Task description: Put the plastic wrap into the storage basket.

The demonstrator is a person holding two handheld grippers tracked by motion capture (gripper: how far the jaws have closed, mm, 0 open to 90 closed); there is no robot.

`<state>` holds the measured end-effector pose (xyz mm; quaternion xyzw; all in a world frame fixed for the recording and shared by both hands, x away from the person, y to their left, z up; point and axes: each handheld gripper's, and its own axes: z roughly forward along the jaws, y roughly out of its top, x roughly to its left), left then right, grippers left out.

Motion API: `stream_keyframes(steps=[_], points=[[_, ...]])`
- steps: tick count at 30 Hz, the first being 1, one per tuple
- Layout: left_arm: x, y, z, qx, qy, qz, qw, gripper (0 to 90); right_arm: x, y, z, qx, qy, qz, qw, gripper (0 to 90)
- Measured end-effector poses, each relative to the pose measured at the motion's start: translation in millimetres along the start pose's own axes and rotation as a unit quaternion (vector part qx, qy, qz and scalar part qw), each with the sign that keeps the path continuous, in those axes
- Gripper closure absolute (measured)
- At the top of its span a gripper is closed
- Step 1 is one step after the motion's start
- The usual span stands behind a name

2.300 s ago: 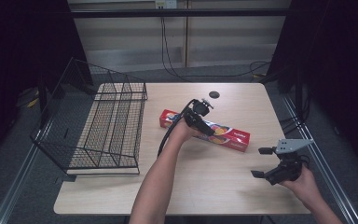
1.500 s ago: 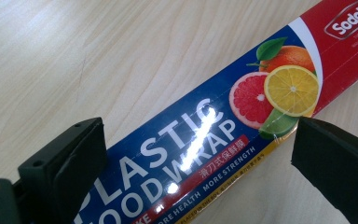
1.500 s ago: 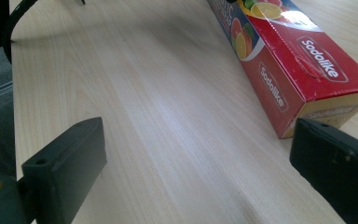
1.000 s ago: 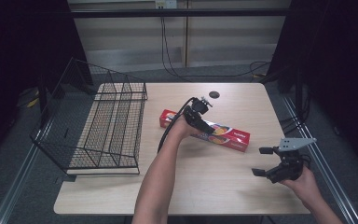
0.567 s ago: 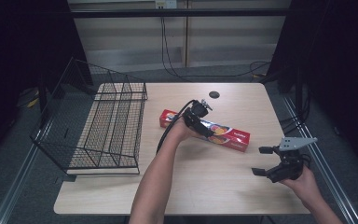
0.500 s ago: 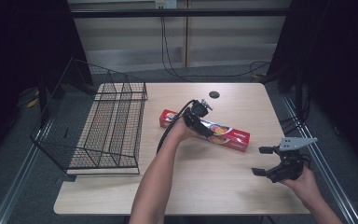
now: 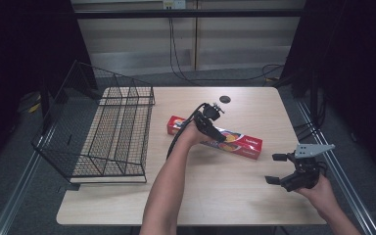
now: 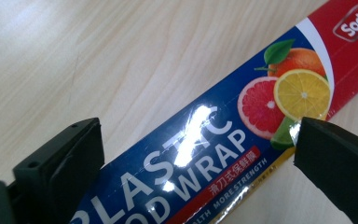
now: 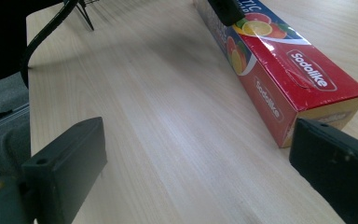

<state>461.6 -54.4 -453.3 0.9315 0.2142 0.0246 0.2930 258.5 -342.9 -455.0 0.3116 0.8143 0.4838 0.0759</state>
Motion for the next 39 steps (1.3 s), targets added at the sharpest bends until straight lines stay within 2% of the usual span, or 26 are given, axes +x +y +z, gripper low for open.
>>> stream_keyframes(steps=[1,2,3,5,7,10,11,13,14,15,17,18,19,22,23,24,26,27,29,30,31,32,33,34,35,39], points=[[-0.1,-2.8,-0.3,0.008,-0.013,0.002,0.9999,2.8,-0.6,-0.1,0.2,0.001,0.001,0.0,1.0,3.7],[-0.1,-2.8,-0.3,0.008,-0.013,0.002,0.9999,2.8,-0.6,-0.1,0.2,0.001,0.001,0.0,1.0,3.7],[-1.7,-7.4,0.6,0.015,-0.028,-0.002,0.9995,2.7,-1.4,-0.2,0.7,0.001,0.002,0.003,1.0,3.7],[-5.6,-11.6,0.2,0.02,-0.031,-0.001,0.9993,2.3,-1.4,0.0,0.4,0.0,0.001,0.003,1.0,3.7],[-11.6,-15.7,-0.7,0.027,-0.021,0.016,0.9993,1.8,-1.0,0.3,-0.3,-0.002,-0.001,0.003,1.0,3.7],[-14.8,-18.6,-2.5,0.039,-0.02,0.027,0.9987,4.4,-1.5,0.3,-0.3,-0.003,-0.001,0.004,1.0,3.7],[-15.6,-20.3,-4.9,0.05,-0.024,0.039,0.9977,8.9,-2.1,0.3,0.5,-0.003,-0.001,0.007,1.0,3.7],[-16.1,-21.0,-4.5,0.045,-0.025,0.034,0.9981,9.8,-2.1,0.5,1.1,-0.003,0.001,0.007,1.0,3.7],[-15.7,-20.4,-5.2,0.051,-0.025,0.039,0.9976,10.5,-1.6,0.7,1.5,-0.004,-0.001,0.008,1.0,3.7],[-16.5,-19.0,-4.9,0.058,-0.022,0.053,0.9967,12.5,-1.1,1.1,1.6,-0.003,0.002,0.006,1.0,3.8],[-17.7,-18.9,-4.7,0.06,-0.021,0.057,0.9964,16.4,-1.2,1.1,1.4,-0.004,0.001,0.006,1.0,3.8],[-17.7,-17.9,-4.9,0.067,-0.025,0.065,0.9953,18.8,-1.4,1.1,1.2,-0.004,0.0,0.007,1.0,3.8],[-21.2,-16.4,-5.3,0.079,-0.021,0.07,0.9942,21.7,-1.6,1.0,1.0,-0.005,-0.001,0.007,1.0,3.8],[-23.1,-14.9,-7.1,0.087,-0.029,0.071,0.9933,33.2,-2.1,0.9,0.6,-0.007,-0.001,0.01,0.9999,3.8],[-26.5,-14.2,-8.7,0.093,-0.04,0.064,0.9928,37.1,-2.3,1.0,-0.1,-0.009,-0.003,0.011,0.9999,3.8],[-27.5,-14.0,-8.3,0.092,-0.04,0.057,0.9933,39.7,-2.6,1.1,-0.5,-0.009,-0.002,0.011,0.9999,3.8],[-28.3,-12.9,-8.9,0.099,-0.04,0.051,0.993,41.9,-2.3,1.3,-1.3,-0.011,-0.002,0.012,0.9999,3.8],[-30.6,-11.7,-9.0,0.107,-0.04,0.041,0.9926,42.4,-2.4,1.3,-1.7,-0.012,-0.002,0.012,0.9999,3.8],[-31.5,-10.3,-9.6,0.12,-0.038,0.029,0.9916,43.1,-2.3,1.4,-1.9,-0.015,-0.005,0.013,0.9998,3.8],[-31.5,-9.4,-10.4,0.13,-0.035,0.034,0.9903,43.3,-2.3,1.5,-2.2,-0.016,-0.005,0.013,0.9998,3.8],[-32.7,-9.4,-10.5,0.128,-0.033,0.019,0.9911,43.5,-2.3,1.6,-2.3,-0.016,-0.004,0.012,0.9998,3.8],[-32.7,-9.4,-10.5,0.128,-0.033,0.019,0.9911,43.6,-2.3,1.6,-2.3,-0.016,-0.004,0.012,0.9998,3.8],[-31.8,-8.4,-13.4,0.131,-0.032,0.007,0.9909,43.8,-2.5,1.6,-2.6,-0.014,-0.004,0.009,0.9998,3.8],[-30.7,-7.3,-16.2,0.131,-0.034,0.005,0.9908,44.0,-2.6,1.6,-2.3,-0.015,-0.004,0.009,0.9998,3.8],[-31.3,-6.6,-18.6,0.124,-0.03,-0.008,0.9918,44.1,-2.7,1.5,-2.3,-0.014,-0.005,0.009,0.9998,3.8],[-30.6,-0.7,-30.6,0.125,-0.019,-0.02,0.9917,44.5,-2.9,1.3,-2.4,-0.016,-0.004,0.009,0.9998,3.6]])
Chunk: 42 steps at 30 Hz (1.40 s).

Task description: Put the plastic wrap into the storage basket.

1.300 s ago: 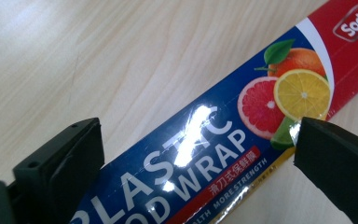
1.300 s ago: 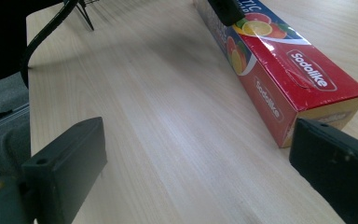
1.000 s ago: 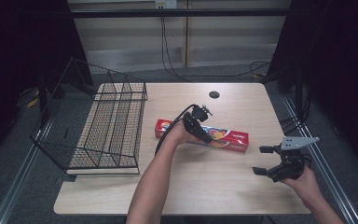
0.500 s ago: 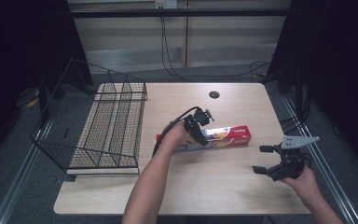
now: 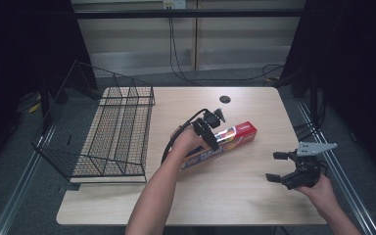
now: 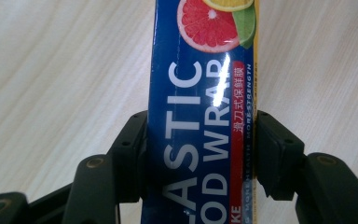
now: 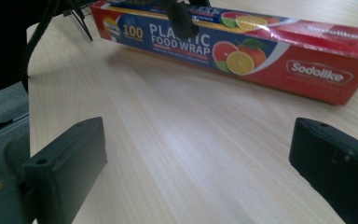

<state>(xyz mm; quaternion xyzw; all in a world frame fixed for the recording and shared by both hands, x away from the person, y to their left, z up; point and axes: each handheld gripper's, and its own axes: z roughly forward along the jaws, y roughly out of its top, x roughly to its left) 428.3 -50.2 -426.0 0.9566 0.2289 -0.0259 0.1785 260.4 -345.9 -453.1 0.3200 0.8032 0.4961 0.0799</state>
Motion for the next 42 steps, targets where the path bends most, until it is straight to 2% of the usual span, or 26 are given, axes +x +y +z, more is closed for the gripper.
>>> stream_keyframes(steps=[4,5,8,10,11,12,13,14,15,16,18,20,25,29,31,34,42], points=[[2.3,0.3,-10.7,-0.008,0.003,-0.014,0.9999,44.6,0.0,0.3,-0.1,-0.001,0.002,0.0,1.0,3.5],[4.4,0.4,-14.7,-0.008,-0.001,-0.012,0.9999,44.6,0.4,0.4,-0.1,0.0,0.003,-0.001,1.0,3.3],[4.8,1.0,-28.2,-0.015,0.006,-0.03,0.9994,44.6,0.5,0.4,0.3,-0.001,0.004,-0.002,1.0,2.6],[5.6,1.4,-31.6,-0.013,0.01,-0.028,0.9995,44.5,0.7,0.4,0.6,-0.002,0.004,-0.002,1.0,2.5],[5.3,1.4,-34.8,-0.017,0.012,-0.036,0.9991,44.5,0.7,0.5,0.5,0.0,0.007,-0.003,1.0,2.3],[7.7,1.4,-42.2,-0.019,0.012,-0.037,0.9991,44.5,1.2,0.6,0.8,-0.002,0.005,-0.005,1.0,1.8],[7.7,1.4,-42.2,-0.019,0.012,-0.037,0.9991,44.5,1.7,0.8,0.9,-0.002,0.006,-0.006,1.0,1.7],[8.4,0.7,-49.1,-0.026,0.014,-0.051,0.9983,44.5,1.9,0.9,0.9,-0.002,0.005,-0.008,1.0,1.4],[8.4,0.7,-49.1,-0.026,0.014,-0.051,0.9983,44.5,1.9,0.9,0.9,-0.002,0.005,-0.008,1.0,1.4],[10.0,-0.1,-56.4,-0.028,0.016,-0.058,0.9978,44.5,2.2,1.3,1.3,-0.001,0.006,-0.009,0.9999,1.3],[12.1,-1.6,-62.7,-0.029,0.018,-0.06,0.9976,44.5,2.4,1.4,1.4,-0.002,0.005,-0.011,0.9999,1.4],[12.4,-2.7,-68.1,-0.029,0.028,-0.067,0.9969,44.5,2.4,1.5,1.5,0.0,0.005,-0.011,0.9999,1.3],[16.5,-5.5,-79.1,-0.024,0.029,-0.076,0.9964,44.5,2.5,1.4,1.7,-0.002,0.006,-0.01,0.9999,1.2],[18.5,-7.8,-88.4,-0.023,0.039,-0.083,0.9956,44.4,3.0,1.6,2.3,-0.001,0.008,-0.014,0.9999,0.7],[20.0,-9.4,-92.3,-0.025,0.037,-0.09,0.995,44.4,3.5,1.8,2.5,-0.003,0.008,-0.015,0.9998,0.7],[22.0,-12.0,-100.7,-0.027,0.047,-0.104,0.9931,44.4,3.6,1.8,2.9,-0.003,0.009,-0.016,0.9998,0.7],[28.8,-16.8,-119.4,-0.03,0.055,-0.12,0.9908,44.4,3.3,1.8,2.8,-0.005,0.013,-0.017,0.9998,0.7]])
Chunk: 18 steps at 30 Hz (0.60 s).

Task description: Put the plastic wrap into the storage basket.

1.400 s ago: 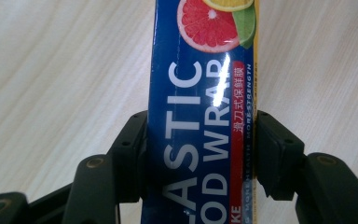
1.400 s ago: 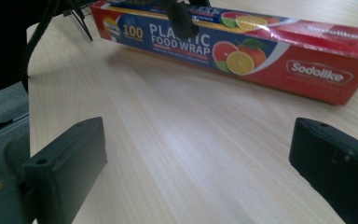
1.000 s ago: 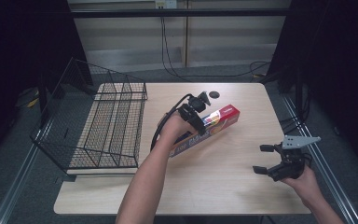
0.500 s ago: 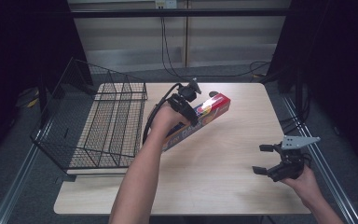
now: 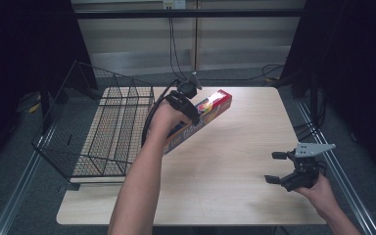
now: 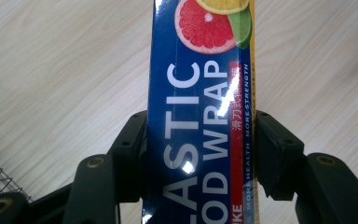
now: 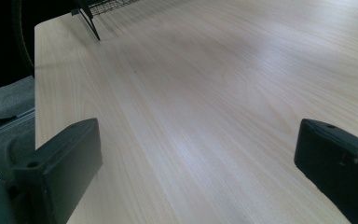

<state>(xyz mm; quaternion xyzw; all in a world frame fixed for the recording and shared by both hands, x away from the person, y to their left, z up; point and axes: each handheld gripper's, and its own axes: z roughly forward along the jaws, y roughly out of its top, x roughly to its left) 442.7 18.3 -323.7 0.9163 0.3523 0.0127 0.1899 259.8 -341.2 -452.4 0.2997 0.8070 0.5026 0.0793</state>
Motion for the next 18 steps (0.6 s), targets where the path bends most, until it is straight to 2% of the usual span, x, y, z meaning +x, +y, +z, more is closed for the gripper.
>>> stream_keyframes(steps=[3,5,9,12,16,18], points=[[2.6,-0.4,-4.3,0.002,0.003,-0.003,1.0,44.4,0.5,-0.1,0.2,0.001,-0.001,0.002,1.0,0.7],[5.1,-1.8,-9.9,-0.001,0.005,-0.016,0.9999,44.4,0.5,-0.1,0.4,0.001,-0.003,0.001,1.0,0.7],[8.7,-3.1,-15.7,0.0,0.007,-0.016,0.9998,44.4,0.3,-0.1,0.1,0.0,-0.002,0.002,1.0,0.7],[11.5,-4.8,-23.0,0.003,0.011,-0.031,0.9994,44.5,0.2,0.0,-0.3,0.0,-0.001,0.003,1.0,0.7],[14.2,-6.1,-28.4,0.004,0.016,-0.03,0.9994,44.5,0.3,-0.1,0.0,-0.001,0.001,0.004,1.0,0.7],[16.1,-7.0,-34.2,0.003,0.02,-0.042,0.9989,44.5,0.5,0.0,-0.1,-0.001,0.0,0.004,1.0,0.7]])
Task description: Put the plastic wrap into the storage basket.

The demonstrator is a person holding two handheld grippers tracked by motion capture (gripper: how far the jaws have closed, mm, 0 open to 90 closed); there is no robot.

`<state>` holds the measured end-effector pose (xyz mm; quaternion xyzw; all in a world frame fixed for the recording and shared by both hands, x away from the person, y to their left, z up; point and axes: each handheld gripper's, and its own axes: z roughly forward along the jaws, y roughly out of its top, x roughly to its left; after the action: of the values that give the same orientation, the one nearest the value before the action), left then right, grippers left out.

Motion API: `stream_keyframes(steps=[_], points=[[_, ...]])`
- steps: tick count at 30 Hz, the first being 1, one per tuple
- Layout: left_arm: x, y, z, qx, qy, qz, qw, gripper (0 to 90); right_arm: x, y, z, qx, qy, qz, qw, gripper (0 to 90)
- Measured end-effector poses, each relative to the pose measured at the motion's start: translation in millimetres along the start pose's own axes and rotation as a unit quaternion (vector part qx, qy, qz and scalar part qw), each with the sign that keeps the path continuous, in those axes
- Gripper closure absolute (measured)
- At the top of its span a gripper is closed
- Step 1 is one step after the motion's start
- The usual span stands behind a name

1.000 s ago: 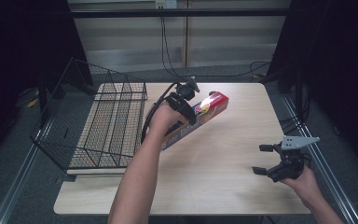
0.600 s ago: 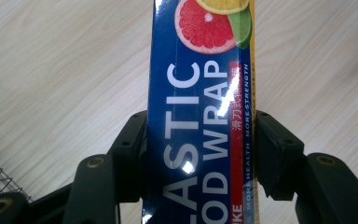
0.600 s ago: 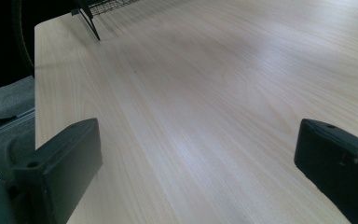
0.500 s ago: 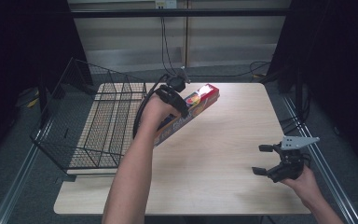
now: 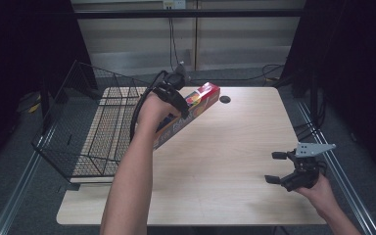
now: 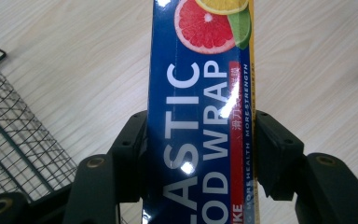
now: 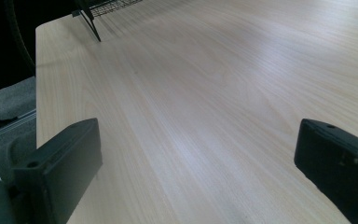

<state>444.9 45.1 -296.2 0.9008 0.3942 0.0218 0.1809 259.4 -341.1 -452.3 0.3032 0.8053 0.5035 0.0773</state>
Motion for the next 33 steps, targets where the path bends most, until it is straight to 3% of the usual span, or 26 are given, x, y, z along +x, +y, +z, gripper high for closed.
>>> stream_keyframes(steps=[3,5,17,20,25,28,33], points=[[2.3,-0.7,-7.0,-0.001,0.004,-0.013,0.9999,44.6,-0.1,-0.1,0.0,-0.001,-0.001,-0.001,1.0,0.7],[5.0,-1.1,-12.5,-0.002,0.011,-0.009,0.9999,44.5,-0.2,-0.2,0.2,-0.002,-0.002,-0.001,1.0,0.7],[16.4,-9.4,-32.2,-0.011,0.017,-0.031,0.9993,44.5,0.6,-0.1,0.7,0.001,0.001,0.001,1.0,0.7],[21.1,-13.3,-39.4,-0.011,0.026,-0.049,0.9984,44.5,0.8,-0.2,1.1,0.004,0.002,0.001,1.0,0.7],[25.9,-17.4,-48.4,-0.011,0.032,-0.059,0.9977,44.5,0.9,-0.2,1.0,0.003,0.002,-0.001,1.0,0.7],[30.4,-22.5,-57.0,-0.023,0.039,-0.078,0.9959,44.6,0.7,-0.2,1.2,0.003,0.002,-0.002,1.0,0.7],[36.7,-29.7,-67.0,-0.025,0.052,-0.09,0.9942,44.5,1.3,0.0,0.7,0.002,0.001,-0.001,1.0,0.7]])
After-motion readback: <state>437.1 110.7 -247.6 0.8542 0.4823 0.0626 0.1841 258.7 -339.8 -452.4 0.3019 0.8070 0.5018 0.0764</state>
